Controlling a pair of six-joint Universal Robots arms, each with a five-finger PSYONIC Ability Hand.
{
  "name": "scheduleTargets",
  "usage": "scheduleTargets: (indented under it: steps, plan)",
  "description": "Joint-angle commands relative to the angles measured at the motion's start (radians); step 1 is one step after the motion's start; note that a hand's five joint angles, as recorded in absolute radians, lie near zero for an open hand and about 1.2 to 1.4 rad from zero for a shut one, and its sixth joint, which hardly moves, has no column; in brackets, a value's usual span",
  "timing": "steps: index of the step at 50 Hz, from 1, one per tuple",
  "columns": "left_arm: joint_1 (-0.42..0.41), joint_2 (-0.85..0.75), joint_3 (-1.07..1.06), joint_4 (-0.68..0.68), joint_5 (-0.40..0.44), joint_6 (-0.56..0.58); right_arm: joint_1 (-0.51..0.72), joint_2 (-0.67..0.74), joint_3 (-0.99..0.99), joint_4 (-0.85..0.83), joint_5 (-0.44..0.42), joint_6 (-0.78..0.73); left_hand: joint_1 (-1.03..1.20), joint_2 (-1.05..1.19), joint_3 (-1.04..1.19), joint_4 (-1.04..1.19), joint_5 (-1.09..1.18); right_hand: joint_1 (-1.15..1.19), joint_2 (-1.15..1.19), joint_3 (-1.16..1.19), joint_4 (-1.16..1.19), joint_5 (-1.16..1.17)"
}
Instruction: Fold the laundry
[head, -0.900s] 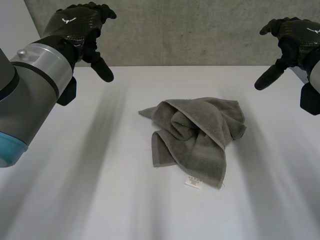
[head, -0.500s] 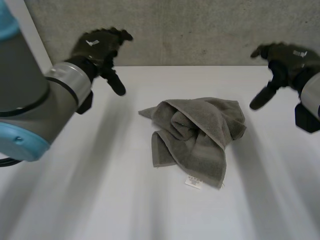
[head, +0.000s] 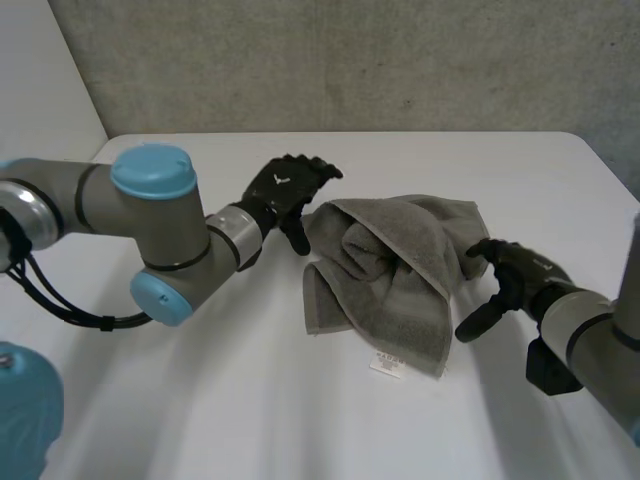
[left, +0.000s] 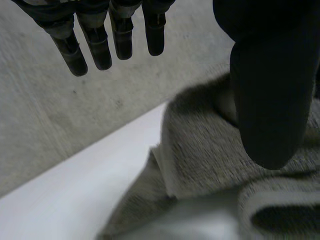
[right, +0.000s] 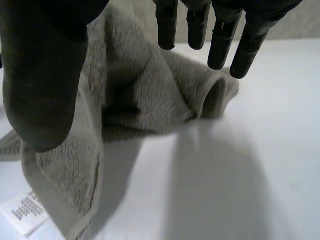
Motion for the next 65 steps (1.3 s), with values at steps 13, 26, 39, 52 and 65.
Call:
scheduleTargets:
  steps: [13,26,39,52,65]
  plan:
    - [-0.021,-0.194,0.188,0.000,0.001,-0.004,0.071,0.169,-0.039,-0.081,-0.006,0.109,0.190,0.190,0.190,0.192,0.188,-0.048,-0.070,-0.061,-0.076,-0.061]
    - [-0.025,-0.259,0.300,0.000,-0.003,-0.004,0.094,0.223,-0.057,-0.122,-0.007,0.143,0.282,0.281,0.281,0.283,0.279,0.039,0.016,0.025,0.010,0.026]
    - [-0.028,-0.317,0.369,0.000,0.004,-0.002,0.096,0.241,-0.068,-0.162,-0.006,0.143,0.578,0.577,0.578,0.579,0.575,0.464,0.442,0.451,0.436,0.451]
    - [-0.037,-0.294,0.495,0.129,-0.038,0.012,0.083,0.198,-0.364,-0.148,0.003,-0.058,1.133,1.133,1.133,1.134,1.131,1.174,1.151,1.160,1.145,1.161]
    - [0.024,0.043,0.759,0.217,-0.315,0.059,0.089,0.205,-1.186,-0.096,0.005,-0.725,1.133,1.133,1.133,1.134,1.131,1.174,1.151,1.160,1.145,1.161]
